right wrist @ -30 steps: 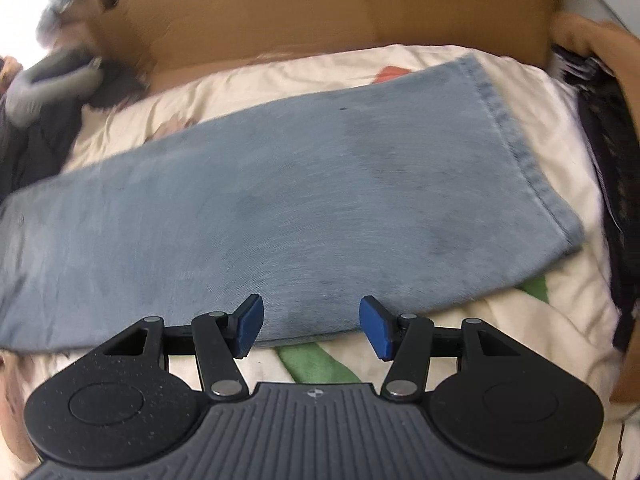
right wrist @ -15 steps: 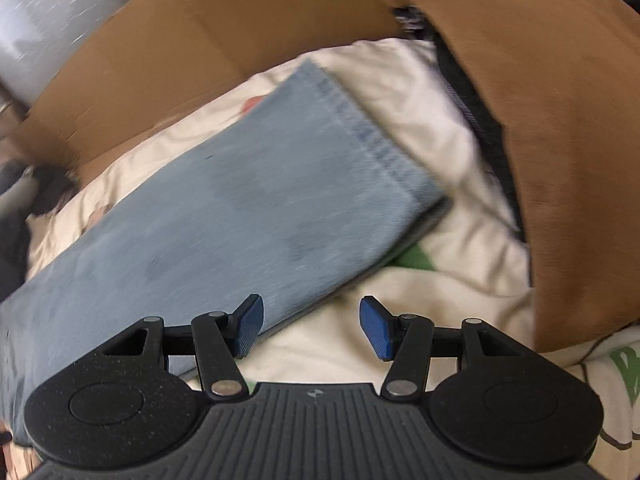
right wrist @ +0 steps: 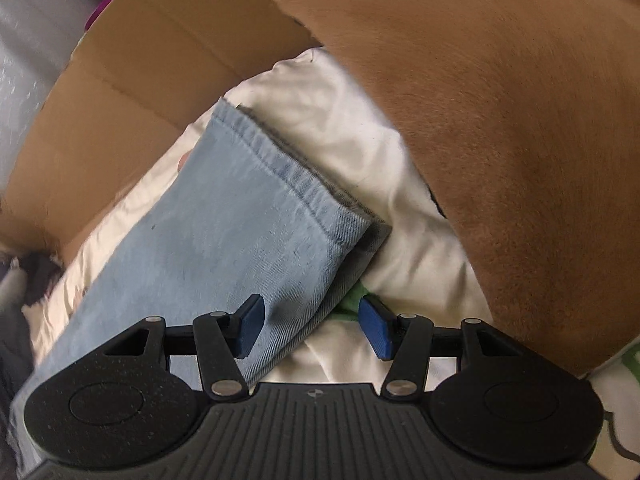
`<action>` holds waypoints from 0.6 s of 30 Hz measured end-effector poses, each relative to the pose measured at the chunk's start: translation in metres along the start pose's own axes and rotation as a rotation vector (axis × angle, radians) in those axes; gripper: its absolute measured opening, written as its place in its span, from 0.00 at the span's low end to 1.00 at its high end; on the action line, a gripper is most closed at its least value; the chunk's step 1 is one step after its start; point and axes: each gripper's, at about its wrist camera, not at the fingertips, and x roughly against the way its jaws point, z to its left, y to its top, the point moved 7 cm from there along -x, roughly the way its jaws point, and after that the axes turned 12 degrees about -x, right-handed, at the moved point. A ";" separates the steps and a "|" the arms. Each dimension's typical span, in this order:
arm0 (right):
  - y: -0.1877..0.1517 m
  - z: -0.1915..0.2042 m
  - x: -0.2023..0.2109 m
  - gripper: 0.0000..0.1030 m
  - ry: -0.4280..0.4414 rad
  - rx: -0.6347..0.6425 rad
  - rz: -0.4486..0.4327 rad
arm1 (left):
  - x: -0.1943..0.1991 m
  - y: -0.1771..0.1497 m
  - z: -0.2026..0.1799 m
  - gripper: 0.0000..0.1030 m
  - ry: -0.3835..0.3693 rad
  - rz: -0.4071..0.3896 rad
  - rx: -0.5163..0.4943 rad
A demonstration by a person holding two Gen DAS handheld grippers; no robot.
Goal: Fold clothes
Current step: 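Pinch the pants leg hem with the right gripper while the left gripper pinches the crotch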
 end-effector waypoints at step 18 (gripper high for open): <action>0.019 0.004 0.006 0.33 0.239 -0.234 -0.017 | 0.030 0.002 0.013 0.08 -0.018 -0.053 0.118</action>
